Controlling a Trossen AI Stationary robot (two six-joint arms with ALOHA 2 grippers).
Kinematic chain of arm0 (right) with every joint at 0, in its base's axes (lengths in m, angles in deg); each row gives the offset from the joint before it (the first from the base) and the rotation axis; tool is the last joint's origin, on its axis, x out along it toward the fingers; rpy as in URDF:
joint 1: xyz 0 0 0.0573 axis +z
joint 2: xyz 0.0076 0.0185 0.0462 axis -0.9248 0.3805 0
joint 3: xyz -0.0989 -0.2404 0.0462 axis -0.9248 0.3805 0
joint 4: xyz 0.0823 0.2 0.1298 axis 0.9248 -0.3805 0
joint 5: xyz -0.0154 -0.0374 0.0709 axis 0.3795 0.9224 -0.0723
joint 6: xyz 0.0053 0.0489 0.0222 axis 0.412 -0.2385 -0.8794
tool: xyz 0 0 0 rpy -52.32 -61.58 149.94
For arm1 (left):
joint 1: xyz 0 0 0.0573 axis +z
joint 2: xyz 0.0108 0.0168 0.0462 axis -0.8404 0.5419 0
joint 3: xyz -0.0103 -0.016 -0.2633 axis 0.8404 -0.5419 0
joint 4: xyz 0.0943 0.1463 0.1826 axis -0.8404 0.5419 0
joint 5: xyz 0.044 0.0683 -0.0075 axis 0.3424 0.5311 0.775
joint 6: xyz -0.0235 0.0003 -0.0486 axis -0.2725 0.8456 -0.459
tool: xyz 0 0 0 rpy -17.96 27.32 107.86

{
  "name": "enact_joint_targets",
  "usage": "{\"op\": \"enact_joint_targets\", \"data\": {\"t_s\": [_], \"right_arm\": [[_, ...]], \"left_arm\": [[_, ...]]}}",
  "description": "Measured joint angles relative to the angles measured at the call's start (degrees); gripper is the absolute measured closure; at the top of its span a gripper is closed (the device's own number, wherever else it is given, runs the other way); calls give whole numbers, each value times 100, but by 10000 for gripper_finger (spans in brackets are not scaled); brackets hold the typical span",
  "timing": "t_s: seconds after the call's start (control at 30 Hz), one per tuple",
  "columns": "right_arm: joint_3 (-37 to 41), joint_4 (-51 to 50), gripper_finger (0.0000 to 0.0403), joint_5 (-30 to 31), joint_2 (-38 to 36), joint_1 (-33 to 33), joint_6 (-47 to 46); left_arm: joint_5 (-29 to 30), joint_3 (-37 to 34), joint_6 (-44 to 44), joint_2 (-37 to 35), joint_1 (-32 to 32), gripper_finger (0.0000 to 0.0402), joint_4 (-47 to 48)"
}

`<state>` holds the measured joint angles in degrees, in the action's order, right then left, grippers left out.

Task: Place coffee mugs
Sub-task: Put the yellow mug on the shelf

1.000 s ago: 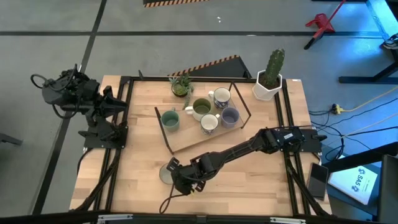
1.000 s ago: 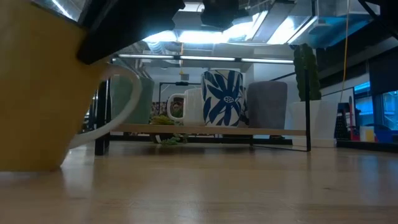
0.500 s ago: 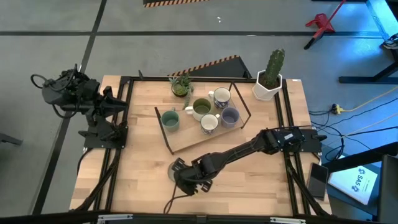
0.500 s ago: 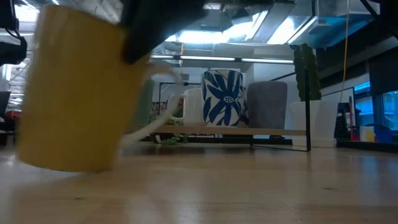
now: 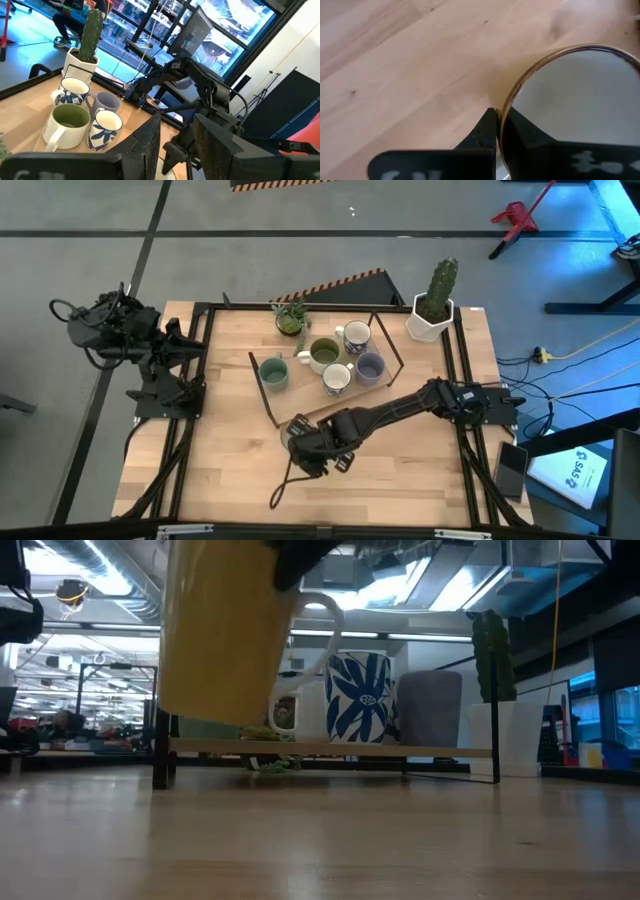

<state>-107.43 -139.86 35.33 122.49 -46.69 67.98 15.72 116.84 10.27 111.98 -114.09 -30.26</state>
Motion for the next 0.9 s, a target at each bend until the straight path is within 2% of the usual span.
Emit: {"op": "enact_joint_targets", "data": {"t_s": [0.53, 0.9], "right_arm": [[-28, -331, 403, 33, -27, -788, 501], [-27, -267, 403, -283, -21, -1103, 743]], "left_arm": [[23, 0, 2, 0, -1, 289, 0], [17, 0, 4, 0, -1, 289, 2]]}}
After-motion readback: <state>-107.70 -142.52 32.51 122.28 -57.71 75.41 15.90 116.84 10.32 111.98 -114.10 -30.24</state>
